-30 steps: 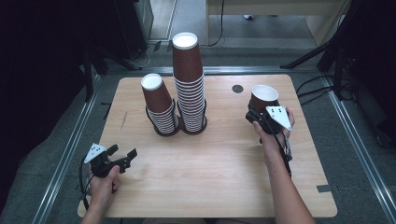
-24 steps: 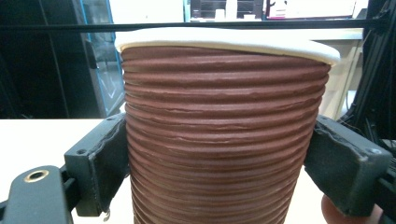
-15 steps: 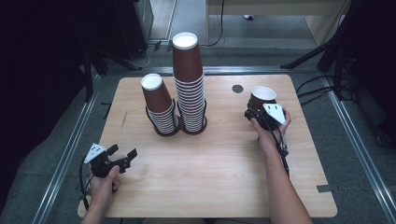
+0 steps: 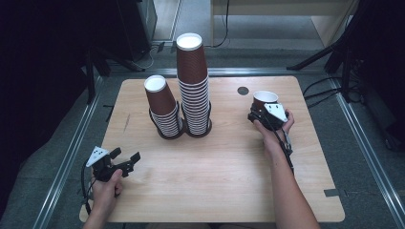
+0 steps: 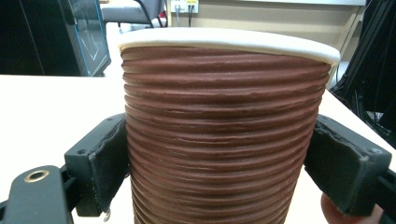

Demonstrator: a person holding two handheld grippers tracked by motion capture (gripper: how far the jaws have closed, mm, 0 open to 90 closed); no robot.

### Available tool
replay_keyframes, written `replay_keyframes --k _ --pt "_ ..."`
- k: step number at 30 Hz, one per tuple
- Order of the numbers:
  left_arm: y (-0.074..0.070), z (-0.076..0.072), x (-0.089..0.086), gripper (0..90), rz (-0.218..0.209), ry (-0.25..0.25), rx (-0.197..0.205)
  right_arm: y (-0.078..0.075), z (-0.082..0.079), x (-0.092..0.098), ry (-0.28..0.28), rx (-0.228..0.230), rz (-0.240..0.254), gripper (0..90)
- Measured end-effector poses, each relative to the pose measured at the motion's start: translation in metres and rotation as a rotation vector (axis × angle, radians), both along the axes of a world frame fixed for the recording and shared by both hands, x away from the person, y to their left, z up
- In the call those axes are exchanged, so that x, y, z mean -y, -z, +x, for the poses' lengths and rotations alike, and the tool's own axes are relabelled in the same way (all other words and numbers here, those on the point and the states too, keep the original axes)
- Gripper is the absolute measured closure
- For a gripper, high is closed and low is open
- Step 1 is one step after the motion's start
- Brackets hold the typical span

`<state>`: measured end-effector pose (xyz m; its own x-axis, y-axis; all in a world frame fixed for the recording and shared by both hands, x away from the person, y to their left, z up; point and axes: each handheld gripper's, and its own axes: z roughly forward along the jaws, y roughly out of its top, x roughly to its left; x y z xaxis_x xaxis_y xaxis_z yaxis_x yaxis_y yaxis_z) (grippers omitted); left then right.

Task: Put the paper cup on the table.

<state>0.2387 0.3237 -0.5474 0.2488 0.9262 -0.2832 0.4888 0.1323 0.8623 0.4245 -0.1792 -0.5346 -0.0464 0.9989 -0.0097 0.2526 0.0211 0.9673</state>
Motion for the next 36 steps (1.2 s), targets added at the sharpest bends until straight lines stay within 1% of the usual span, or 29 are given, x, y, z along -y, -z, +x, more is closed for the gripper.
replay_keyframes --k 6,10,12,14,16,23,31,32,34,36 --pt "0.0 0.0 0.0 5.8 -0.001 0.0 0.0 -0.001 -0.001 0.001 -0.001 -0.011 0.012 12.6" --pt "0.0 0.0 0.0 5.8 -0.002 0.0 0.0 -0.002 -0.005 0.003 -0.01 -0.029 0.043 12.8" --pt "0.0 0.0 0.0 5.8 -0.002 0.001 0.0 -0.001 -0.008 0.004 -0.003 -0.027 0.063 12.8" --pt "0.0 0.0 0.0 5.8 -0.002 0.002 0.0 -0.001 -0.009 0.005 -0.002 -0.025 0.068 12.7" --pt "0.0 0.0 0.0 5.9 -0.002 0.002 0.0 0.0 -0.012 0.006 -0.014 -0.033 0.08 12.6" --pt "0.0 0.0 0.0 5.8 -0.001 0.003 -0.002 0.002 -0.02 0.006 -0.03 -0.049 0.069 12.3" --pt "0.0 0.0 0.0 5.8 -0.002 0.004 -0.003 0.004 -0.025 0.009 -0.035 -0.041 0.062 11.4" --pt "0.0 0.0 0.0 5.8 -0.001 0.004 -0.003 0.004 -0.026 0.009 -0.052 -0.041 0.057 7.2" --pt "0.0 0.0 0.001 5.8 0.001 0.005 -0.003 0.003 -0.026 0.009 -0.063 -0.044 0.054 0.9" --pt "0.0 0.0 0.001 5.8 0.002 0.004 -0.002 0.001 -0.026 0.01 -0.075 -0.049 0.062 0.0"
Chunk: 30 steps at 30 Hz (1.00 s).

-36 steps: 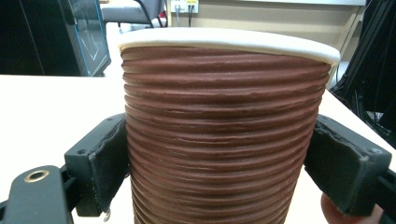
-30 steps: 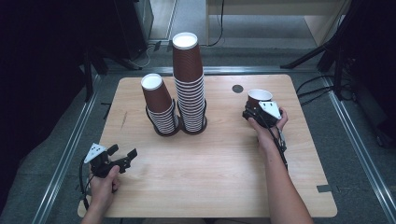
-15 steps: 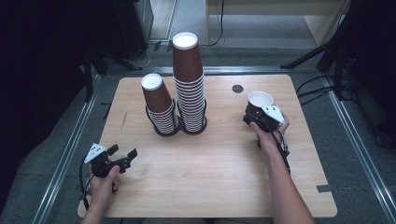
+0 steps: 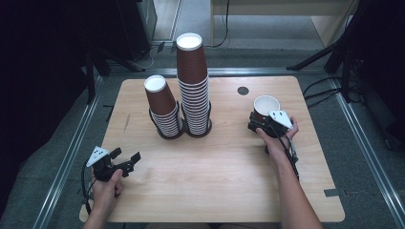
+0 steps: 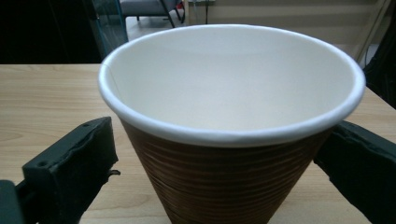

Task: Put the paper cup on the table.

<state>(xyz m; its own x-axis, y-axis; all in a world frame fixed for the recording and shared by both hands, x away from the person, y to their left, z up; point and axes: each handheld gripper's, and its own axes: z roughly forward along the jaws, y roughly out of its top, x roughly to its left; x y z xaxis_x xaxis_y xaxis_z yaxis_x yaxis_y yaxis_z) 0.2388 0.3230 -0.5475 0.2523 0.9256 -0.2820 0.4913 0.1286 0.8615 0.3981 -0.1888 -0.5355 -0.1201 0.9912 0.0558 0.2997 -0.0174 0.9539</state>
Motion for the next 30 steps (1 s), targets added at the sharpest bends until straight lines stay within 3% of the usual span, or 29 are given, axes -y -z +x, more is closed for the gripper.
replay_keyframes --k 4,12,30 --pt "0.0 0.0 0.0 5.8 0.001 -0.001 0.002 -0.004 -0.003 0.001 -0.008 -0.012 0.014 0.0" --pt "0.0 0.0 0.0 5.8 0.004 0.0 0.002 -0.006 -0.012 0.002 -0.012 -0.027 -0.005 0.0" --pt "0.0 -0.001 0.001 5.8 0.016 0.003 0.009 -0.013 -0.051 0.027 -0.005 0.018 0.003 0.0"
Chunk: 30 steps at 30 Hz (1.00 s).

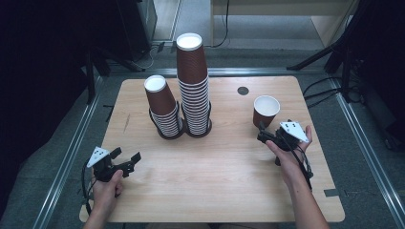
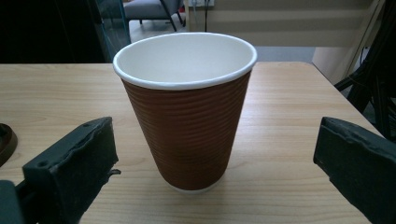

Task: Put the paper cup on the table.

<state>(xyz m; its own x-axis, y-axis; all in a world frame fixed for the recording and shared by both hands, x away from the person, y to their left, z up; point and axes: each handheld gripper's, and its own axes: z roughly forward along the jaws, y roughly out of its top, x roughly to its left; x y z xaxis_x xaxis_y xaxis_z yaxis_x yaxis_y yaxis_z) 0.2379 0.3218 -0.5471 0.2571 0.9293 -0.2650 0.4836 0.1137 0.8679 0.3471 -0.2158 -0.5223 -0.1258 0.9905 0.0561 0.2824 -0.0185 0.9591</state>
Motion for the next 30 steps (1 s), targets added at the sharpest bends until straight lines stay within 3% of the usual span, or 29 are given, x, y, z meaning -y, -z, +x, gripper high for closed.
replay_keyframes --k 21,30 --pt "0.0 -0.001 0.001 5.8 0.004 -0.003 0.006 -0.005 -0.035 0.025 0.01 0.028 0.007 0.0" --pt "0.0 -0.001 0.001 5.8 0.005 -0.006 0.007 0.0 -0.049 0.045 0.043 0.027 0.003 0.0"
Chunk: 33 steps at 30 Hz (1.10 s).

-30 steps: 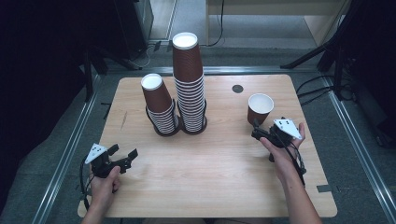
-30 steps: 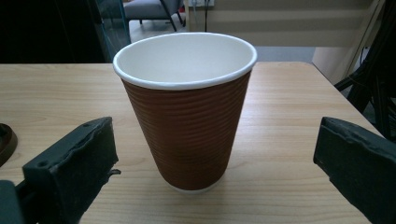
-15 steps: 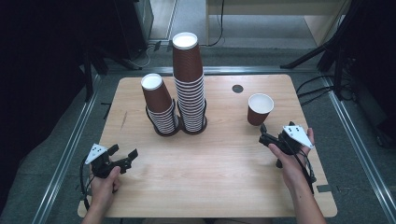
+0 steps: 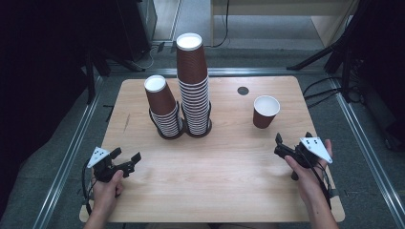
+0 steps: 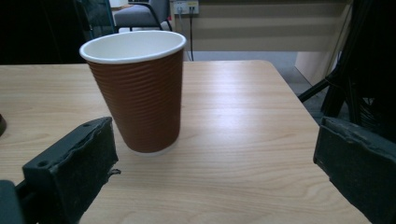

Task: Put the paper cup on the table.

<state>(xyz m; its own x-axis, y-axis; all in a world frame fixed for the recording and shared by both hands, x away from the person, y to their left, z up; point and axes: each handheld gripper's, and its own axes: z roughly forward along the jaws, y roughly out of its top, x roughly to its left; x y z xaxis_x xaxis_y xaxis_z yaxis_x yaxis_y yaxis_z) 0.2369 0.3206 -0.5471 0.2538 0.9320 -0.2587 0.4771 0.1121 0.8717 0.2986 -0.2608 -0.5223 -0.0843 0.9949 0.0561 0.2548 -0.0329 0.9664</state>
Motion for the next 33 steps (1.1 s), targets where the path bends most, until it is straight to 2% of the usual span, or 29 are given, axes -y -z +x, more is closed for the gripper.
replay_keyframes --k 12,22,29,33 --pt "0.0 -0.001 0.0 5.8 0.003 -0.002 0.001 0.005 -0.015 0.027 0.051 -0.005 -0.015 0.0" --pt "0.0 -0.001 0.0 5.8 0.002 -0.005 0.002 0.013 -0.029 0.041 0.069 -0.02 -0.017 0.0" --pt "0.0 -0.001 0.0 5.8 0.002 -0.006 0.002 0.015 -0.043 0.054 0.091 -0.019 -0.022 0.0" --pt "0.0 -0.001 0.001 5.8 0.005 -0.005 0.002 0.019 -0.054 0.061 0.099 -0.029 -0.047 0.0"
